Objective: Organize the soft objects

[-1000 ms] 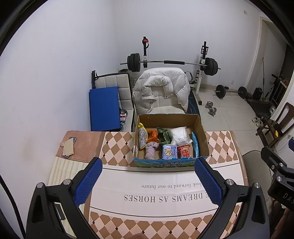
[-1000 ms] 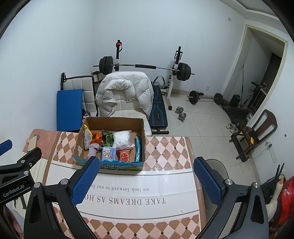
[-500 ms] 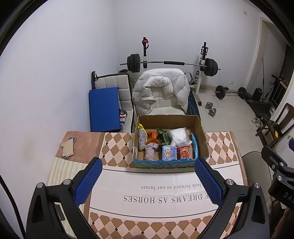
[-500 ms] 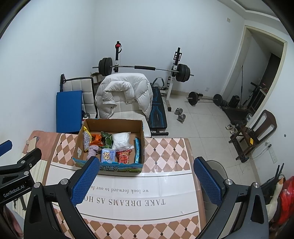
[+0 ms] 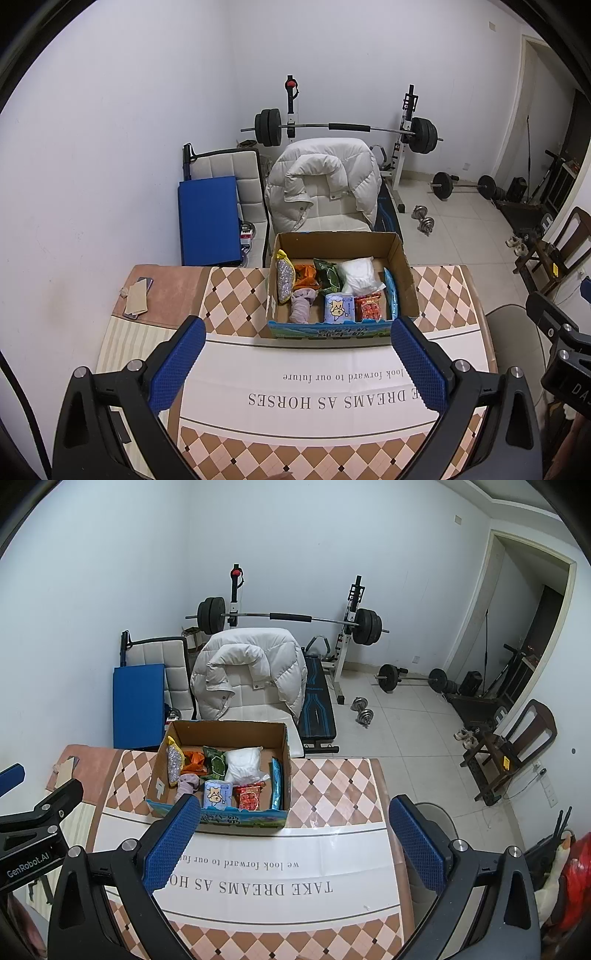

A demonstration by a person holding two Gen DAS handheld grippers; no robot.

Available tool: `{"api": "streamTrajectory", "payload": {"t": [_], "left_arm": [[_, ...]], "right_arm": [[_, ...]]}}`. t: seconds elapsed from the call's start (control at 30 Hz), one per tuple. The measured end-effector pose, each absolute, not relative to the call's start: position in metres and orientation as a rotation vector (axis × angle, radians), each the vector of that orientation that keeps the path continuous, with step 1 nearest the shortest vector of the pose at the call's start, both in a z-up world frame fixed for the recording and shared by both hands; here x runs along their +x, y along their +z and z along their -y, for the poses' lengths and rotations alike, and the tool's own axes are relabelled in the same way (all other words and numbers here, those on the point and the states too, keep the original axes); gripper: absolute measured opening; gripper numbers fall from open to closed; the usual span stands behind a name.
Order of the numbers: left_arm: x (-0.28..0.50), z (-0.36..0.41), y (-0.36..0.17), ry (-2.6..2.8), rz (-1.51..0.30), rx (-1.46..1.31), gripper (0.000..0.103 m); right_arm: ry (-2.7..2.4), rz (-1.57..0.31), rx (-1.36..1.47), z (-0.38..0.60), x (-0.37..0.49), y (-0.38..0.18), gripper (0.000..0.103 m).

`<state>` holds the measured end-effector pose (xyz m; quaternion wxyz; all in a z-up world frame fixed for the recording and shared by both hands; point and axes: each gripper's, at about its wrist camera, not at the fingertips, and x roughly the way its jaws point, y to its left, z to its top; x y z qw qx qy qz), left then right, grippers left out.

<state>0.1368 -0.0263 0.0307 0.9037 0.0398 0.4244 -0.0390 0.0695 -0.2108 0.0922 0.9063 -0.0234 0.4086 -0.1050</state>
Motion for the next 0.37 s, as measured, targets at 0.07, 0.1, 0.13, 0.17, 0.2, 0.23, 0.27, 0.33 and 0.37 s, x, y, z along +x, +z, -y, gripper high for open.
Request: {"api": "streamTrajectory", "payload": {"t": [0.07, 0.1, 0.13, 0.17, 0.2, 0.23, 0.27, 0.33, 0.37], "left_arm": [[0.1372, 0.0269, 0.0325, -0.079, -0.876, 0.084, 0.103], [0.1367, 0.0276, 0.0329, -0.080, -0.876, 0.083, 0.103], [0.1368, 0.0275, 0.0331, -0.079, -0.874, 0.082, 0.103], [0.1372, 0.0273, 0.0340, -0.079, -0.871, 0.082, 0.103], [0.1374, 0.0277, 0.0355, -0.081, -0.868, 0.079, 0.103], [0.1363, 0.0279, 0.0366, -0.078, -0.864, 0.078, 0.103], [0.1366, 0.0276, 0.0378, -0.075, -0.858, 0.077, 0.103], [0.1363, 0.0282, 0.0393, -0.074, -0.854, 0.077, 0.103], [0.1370, 0.0282, 0.0401, -0.078, -0.855, 0.076, 0.103]], "right_arm": [[-0.217, -0.842, -0.048, 0.2112, 0.0694, 0.0919, 0.103], [-0.216, -0.843, -0.048, 0.2110, 0.0692, 0.0920, 0.103], [-0.216, -0.843, -0.049, 0.2110, 0.0692, 0.0919, 0.103], [-0.217, -0.842, -0.049, 0.2111, 0.0692, 0.0919, 0.103], [-0.217, -0.842, -0.050, 0.2117, 0.0691, 0.0915, 0.103], [-0.216, -0.842, -0.049, 0.2122, 0.0700, 0.0935, 0.103], [-0.218, -0.842, -0.048, 0.2120, 0.0697, 0.0936, 0.103], [-0.218, -0.842, -0.049, 0.2119, 0.0696, 0.0935, 0.103], [-0.217, -0.842, -0.048, 0.2119, 0.0694, 0.0936, 0.103]]}}
